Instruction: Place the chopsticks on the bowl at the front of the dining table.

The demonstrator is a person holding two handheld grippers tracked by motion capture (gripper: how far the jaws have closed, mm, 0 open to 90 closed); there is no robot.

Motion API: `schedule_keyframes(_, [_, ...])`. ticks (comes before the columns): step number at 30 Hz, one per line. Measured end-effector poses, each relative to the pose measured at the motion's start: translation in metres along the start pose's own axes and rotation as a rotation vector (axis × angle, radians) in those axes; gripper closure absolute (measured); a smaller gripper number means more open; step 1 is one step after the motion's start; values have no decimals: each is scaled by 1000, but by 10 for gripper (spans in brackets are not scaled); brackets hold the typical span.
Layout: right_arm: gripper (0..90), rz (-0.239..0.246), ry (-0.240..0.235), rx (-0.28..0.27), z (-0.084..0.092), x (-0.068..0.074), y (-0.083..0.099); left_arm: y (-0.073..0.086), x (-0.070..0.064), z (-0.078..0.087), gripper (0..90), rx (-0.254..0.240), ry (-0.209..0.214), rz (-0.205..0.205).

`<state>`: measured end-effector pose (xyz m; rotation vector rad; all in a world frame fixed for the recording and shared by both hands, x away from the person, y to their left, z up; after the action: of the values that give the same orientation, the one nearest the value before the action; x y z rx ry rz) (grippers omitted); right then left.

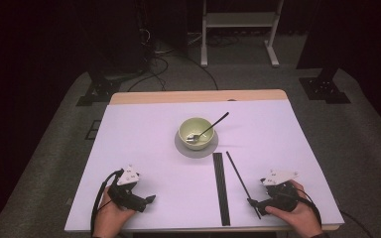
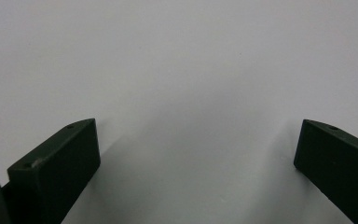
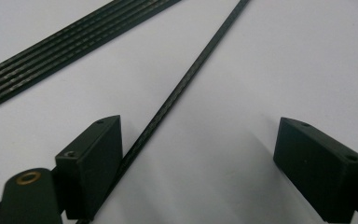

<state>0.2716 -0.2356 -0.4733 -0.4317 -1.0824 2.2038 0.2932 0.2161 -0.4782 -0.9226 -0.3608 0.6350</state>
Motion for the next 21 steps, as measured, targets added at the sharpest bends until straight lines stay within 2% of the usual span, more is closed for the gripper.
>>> schedule_keyframes(12, [141, -19, 37, 6, 7, -14, 5, 0, 0, 0, 0, 0, 0, 0])
schedule_keyframes(21, [142, -52, 69, 10, 14, -27, 10, 0, 0, 0, 0, 0, 0, 0])
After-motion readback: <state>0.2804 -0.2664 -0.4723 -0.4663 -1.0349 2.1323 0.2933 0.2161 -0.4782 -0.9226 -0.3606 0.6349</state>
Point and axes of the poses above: each handheld gripper's, and its own axes: z roughly backward along the jaws, y roughly out of its underside, x roughly to its left, the point moved 2 cm from there along -z, roughly forward along the jaws, and after that the axes turned 10 degrees about -x, right-handed, at the moved point
